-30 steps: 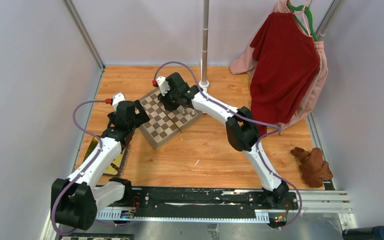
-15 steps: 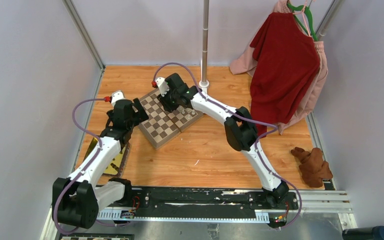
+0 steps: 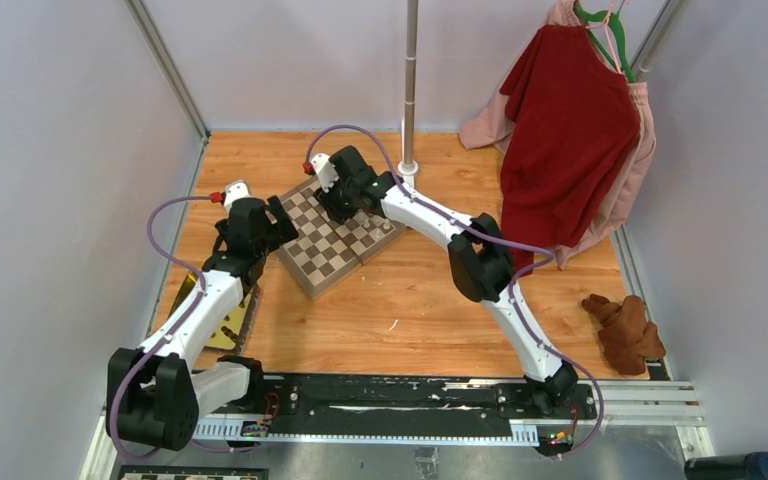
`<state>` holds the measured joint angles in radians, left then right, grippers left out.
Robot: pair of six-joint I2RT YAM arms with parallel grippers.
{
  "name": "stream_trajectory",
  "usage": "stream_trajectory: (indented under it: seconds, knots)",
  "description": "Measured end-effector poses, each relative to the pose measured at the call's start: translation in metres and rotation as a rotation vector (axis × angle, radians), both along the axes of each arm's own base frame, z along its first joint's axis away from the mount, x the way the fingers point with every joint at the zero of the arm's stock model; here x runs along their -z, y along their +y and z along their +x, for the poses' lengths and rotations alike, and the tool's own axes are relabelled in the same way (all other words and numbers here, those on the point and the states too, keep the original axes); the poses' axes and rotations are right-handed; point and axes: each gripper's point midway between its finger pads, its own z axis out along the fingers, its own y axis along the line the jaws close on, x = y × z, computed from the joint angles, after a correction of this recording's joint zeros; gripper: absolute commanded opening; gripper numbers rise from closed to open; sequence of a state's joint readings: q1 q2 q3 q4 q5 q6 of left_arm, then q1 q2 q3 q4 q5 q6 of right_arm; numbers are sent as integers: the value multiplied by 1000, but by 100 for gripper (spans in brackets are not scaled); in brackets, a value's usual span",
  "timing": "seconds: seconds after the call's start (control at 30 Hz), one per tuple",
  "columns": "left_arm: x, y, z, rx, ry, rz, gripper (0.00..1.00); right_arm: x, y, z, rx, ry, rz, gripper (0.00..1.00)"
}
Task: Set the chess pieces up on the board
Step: Pick up the chess piece from the chessboard.
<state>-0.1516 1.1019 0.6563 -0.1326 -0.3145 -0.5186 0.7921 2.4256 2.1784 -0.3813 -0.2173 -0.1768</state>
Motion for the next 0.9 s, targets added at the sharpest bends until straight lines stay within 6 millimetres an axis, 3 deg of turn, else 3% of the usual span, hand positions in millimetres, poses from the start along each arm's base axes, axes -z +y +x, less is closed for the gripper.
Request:
stream_trajectory:
  seconds: [0.53, 0.9]
  knots:
    - [2, -1, 6, 12, -4, -1, 100, 10, 1, 9, 12, -2, -3, 42]
    - [5, 1, 8, 10, -1, 1, 100, 14, -1, 17, 23, -4, 0, 34]
